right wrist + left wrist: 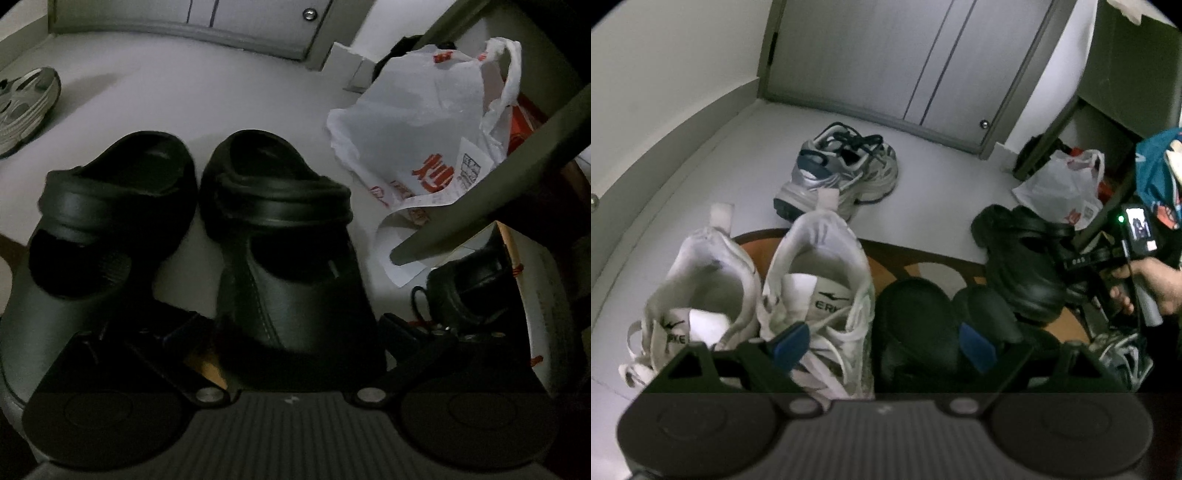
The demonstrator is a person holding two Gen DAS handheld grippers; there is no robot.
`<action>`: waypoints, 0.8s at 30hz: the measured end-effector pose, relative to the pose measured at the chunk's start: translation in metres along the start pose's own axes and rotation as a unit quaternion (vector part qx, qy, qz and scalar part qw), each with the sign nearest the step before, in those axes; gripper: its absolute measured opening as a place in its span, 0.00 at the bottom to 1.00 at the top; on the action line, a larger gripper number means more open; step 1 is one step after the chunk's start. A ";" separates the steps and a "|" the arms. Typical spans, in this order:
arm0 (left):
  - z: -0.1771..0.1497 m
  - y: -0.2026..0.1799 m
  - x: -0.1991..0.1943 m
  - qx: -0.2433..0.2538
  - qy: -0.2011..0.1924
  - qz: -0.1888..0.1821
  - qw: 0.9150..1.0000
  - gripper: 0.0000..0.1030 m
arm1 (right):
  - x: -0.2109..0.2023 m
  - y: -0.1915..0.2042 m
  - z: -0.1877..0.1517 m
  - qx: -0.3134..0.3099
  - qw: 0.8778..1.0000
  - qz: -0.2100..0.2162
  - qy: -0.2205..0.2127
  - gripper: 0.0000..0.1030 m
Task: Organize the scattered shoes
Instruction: 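Set the black clogs side by side on the mat and open the right gripper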
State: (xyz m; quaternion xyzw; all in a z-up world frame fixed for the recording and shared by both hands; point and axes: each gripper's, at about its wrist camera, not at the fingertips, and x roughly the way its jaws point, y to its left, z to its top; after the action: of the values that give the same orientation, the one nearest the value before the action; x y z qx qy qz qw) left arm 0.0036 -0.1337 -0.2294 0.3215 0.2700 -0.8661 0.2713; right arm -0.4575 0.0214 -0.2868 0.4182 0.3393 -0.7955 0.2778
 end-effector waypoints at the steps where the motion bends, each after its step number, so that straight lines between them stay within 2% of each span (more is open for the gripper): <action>1: 0.000 0.000 0.000 -0.001 -0.002 -0.001 1.000 0.88 | 0.003 -0.003 0.000 -0.003 1.000 0.005 0.004 1.00; 9: -0.001 0.001 -0.002 0.003 -0.028 -0.007 1.000 0.88 | 0.014 -0.016 -0.007 -0.008 0.999 0.044 -0.013 1.00; 14: -0.003 -0.003 0.000 0.012 -0.035 -0.019 0.999 0.88 | 0.021 -0.032 -0.008 0.031 0.997 0.068 -0.032 1.00; 20: -0.002 -0.007 0.003 0.018 -0.037 -0.029 0.999 0.88 | 0.029 -0.033 -0.005 0.026 0.997 0.072 -0.022 1.00; 24: -0.002 -0.004 0.004 0.002 -0.034 -0.029 0.999 0.88 | 0.026 -0.031 -0.002 0.024 0.997 0.074 0.005 0.98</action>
State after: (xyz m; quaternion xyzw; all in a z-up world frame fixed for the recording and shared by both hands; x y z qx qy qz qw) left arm -0.0010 -0.1308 -0.2327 0.2845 0.2684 -0.8845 0.2543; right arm -0.4921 0.0382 -0.2998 0.4526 0.2899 -0.7785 0.3242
